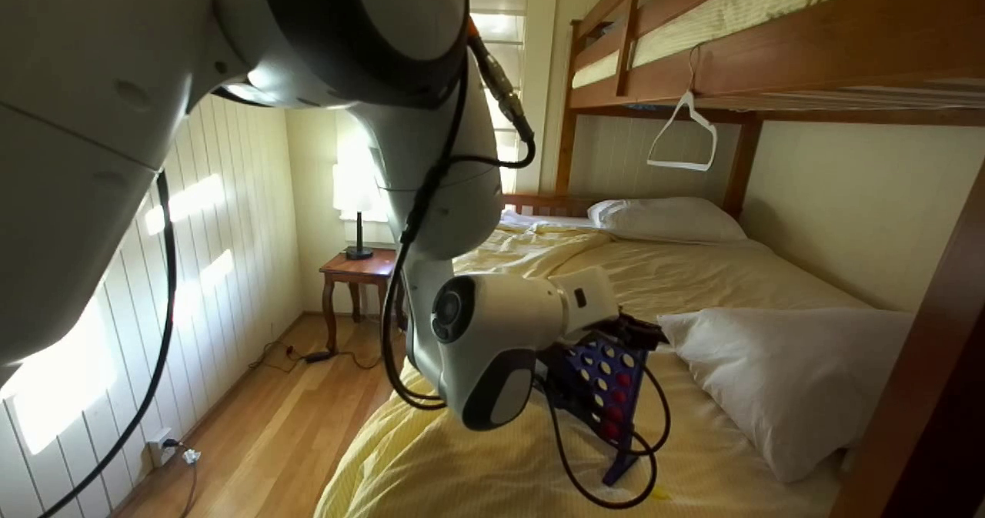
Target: Put one orange ring inside the blue gameboard.
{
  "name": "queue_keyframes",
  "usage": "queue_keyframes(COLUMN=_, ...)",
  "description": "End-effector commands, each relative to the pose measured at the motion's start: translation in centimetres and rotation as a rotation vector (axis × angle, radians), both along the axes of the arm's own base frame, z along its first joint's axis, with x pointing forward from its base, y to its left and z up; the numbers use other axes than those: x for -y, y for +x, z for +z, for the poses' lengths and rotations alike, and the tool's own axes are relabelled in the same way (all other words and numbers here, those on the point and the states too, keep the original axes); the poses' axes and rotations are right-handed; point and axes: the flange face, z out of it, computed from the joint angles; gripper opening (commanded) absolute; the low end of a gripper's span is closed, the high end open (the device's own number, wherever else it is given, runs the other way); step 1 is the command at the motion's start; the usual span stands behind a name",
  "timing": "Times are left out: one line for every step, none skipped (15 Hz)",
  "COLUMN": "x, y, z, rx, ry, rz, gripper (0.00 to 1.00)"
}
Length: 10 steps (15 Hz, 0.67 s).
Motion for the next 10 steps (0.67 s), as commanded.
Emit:
queue_keyframes(x=-0.7, y=-2.3, z=1.1, rx=0.028, ry=0.021, rz=0.009, gripper=1.00)
queue_keyframes(x=-0.7, y=-2.9, z=1.3, rx=0.019, ry=0.023, rz=0.012, gripper=1.00)
queue_keyframes(x=-0.6, y=-3.5, z=1.5, rx=0.011, ry=0.025, rz=0.013, gripper=1.00)
queue_keyframes(x=-0.6, y=-4.1, z=1.8, rx=0.001, ry=0.027, rz=0.016, gripper=1.00)
queue_keyframes(x=-0.5, y=-4.5, z=2.1, rx=-0.002, ry=0.028, rz=0.017, gripper=1.00)
queue_keyframes(x=-0.4, y=-5.0, z=2.5, rx=-0.010, ry=0.028, rz=0.023, gripper=1.00)
queue_keyframes(x=-0.3, y=-5.4, z=2.9, rx=-0.020, ry=0.027, rz=0.031, gripper=1.00)
queue_keyframes(x=-0.2, y=-5.8, z=3.2, rx=-0.034, ry=0.028, rz=0.034, gripper=1.00)
queue_keyframes(x=-0.2, y=-6.2, z=3.4, rx=-0.054, ry=0.029, rz=0.043, gripper=1.00)
queue_keyframes(x=-0.1, y=-6.5, z=3.5, rx=-0.076, ry=0.030, rz=0.052, gripper=1.00)
